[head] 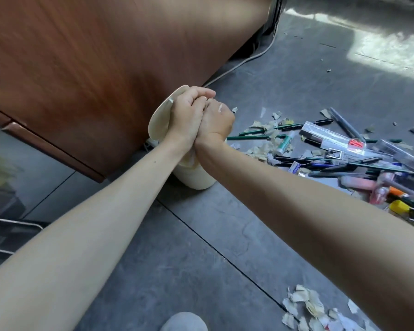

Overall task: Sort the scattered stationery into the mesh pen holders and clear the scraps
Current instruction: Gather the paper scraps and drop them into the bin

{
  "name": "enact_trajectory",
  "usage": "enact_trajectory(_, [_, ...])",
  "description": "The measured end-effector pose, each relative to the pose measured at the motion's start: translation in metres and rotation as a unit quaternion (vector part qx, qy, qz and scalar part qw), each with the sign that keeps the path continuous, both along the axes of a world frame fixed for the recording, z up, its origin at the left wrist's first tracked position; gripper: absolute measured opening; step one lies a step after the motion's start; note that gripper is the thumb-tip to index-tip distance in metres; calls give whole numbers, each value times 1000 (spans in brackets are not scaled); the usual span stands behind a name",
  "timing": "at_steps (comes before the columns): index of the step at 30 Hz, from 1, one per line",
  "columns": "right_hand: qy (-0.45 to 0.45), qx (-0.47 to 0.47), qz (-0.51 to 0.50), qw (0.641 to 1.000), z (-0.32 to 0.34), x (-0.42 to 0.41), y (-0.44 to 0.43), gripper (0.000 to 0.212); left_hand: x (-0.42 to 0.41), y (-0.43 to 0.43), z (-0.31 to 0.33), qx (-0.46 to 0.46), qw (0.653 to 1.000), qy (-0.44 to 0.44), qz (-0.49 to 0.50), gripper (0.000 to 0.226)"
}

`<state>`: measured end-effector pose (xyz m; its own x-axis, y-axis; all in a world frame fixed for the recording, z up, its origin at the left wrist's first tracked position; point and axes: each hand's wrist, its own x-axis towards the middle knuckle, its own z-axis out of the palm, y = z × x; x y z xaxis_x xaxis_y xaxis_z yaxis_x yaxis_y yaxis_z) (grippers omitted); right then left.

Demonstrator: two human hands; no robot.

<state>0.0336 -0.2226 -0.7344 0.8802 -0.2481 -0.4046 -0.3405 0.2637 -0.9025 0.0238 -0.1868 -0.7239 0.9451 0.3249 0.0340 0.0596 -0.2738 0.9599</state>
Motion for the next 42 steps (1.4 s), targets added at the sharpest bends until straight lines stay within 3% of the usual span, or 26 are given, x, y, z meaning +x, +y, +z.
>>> enact_trajectory(6, [-76,-128,53,987,-16,-1,-3,40,1,13,-18,158,984,-76,-12,25])
enact_trajectory(11, [-106,-148,93,979,-14,-1,-9,37,-3,20,-20,215,970,-111,-30,24])
enact_trajectory(19, [-115,-101,162,975,-5,-7,-22,42,-26,38,-39,235,970,-9,-63,23])
enact_trajectory(26, [-132,-99,145,975,-3,-15,-24,51,-39,27,-26,211,977,-27,-10,23])
enact_trajectory(31, [-115,-103,109,982,-4,-9,-33,39,-41,28,-37,379,917,87,-92,29])
enact_trajectory(37, [-111,-74,96,986,-9,-4,-53,31,-49,4,-39,345,938,-36,-16,30])
enact_trajectory(42, [-128,-191,118,966,-16,-14,-95,27,-62,-36,-49,364,917,-134,-90,38])
